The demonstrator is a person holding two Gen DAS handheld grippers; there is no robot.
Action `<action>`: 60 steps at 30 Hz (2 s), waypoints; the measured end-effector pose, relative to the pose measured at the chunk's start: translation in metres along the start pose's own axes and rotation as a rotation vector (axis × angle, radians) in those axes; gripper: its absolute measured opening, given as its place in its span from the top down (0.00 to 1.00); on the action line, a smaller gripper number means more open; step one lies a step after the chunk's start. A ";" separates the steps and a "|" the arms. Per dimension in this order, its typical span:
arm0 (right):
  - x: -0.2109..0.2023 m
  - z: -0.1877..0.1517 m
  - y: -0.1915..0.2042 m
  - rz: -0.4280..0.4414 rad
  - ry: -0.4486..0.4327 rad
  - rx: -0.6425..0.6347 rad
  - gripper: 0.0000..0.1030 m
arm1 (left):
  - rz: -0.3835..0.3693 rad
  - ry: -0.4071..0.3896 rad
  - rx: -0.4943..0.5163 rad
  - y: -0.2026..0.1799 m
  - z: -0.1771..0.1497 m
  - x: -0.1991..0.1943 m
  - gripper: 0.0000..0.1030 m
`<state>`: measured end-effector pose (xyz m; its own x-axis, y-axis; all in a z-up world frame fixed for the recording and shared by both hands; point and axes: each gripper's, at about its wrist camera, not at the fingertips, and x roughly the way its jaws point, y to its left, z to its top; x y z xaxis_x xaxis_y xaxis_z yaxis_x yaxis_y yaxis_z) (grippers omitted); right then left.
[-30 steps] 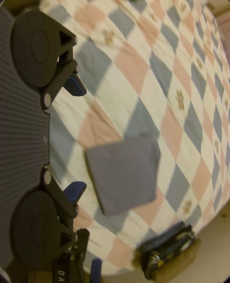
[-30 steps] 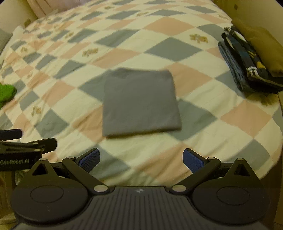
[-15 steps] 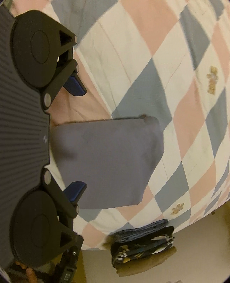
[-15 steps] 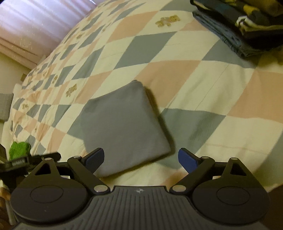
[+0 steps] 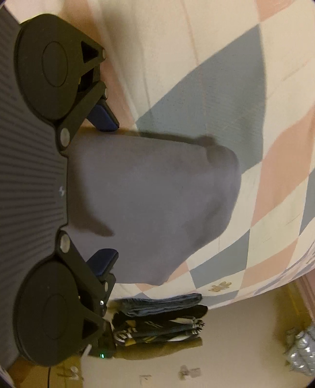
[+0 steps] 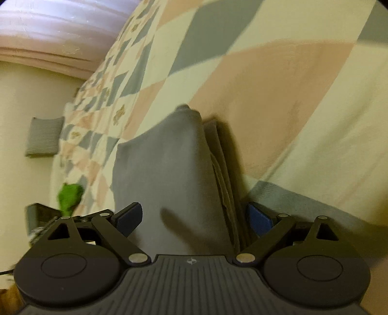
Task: Fold clothes
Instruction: 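Lower both grippers onto the grey square and close them on its edge, then lift the grey square with both grippers and carry it toward the clothes stack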
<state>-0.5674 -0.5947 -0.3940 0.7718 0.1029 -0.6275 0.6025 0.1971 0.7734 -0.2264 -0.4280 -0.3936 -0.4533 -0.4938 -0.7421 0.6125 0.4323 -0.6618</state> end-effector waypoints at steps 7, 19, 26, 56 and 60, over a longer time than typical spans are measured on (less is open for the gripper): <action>0.014 0.009 -0.004 0.078 0.064 -0.038 0.41 | 0.000 0.008 0.110 -0.007 0.004 0.006 0.38; -0.008 -0.013 0.017 0.081 -0.044 0.041 0.60 | 0.138 0.095 0.365 -0.085 0.026 -0.010 0.70; -0.135 -0.042 0.045 0.167 -0.459 0.195 0.60 | -0.037 0.130 0.717 -0.258 0.077 -0.018 0.69; -0.327 0.003 -0.053 -0.096 -1.155 0.523 0.39 | -0.115 0.427 1.389 -0.603 0.105 0.239 0.54; -0.339 -0.009 -0.029 -0.292 -1.123 0.417 0.32 | -0.100 0.278 1.378 -0.601 0.113 0.213 0.55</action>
<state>-0.8488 -0.6265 -0.2045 0.2199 -0.8284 -0.5152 0.6411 -0.2754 0.7163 -0.6177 -0.8788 -0.1423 -0.5441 -0.2453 -0.8024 0.6306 -0.7504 -0.1982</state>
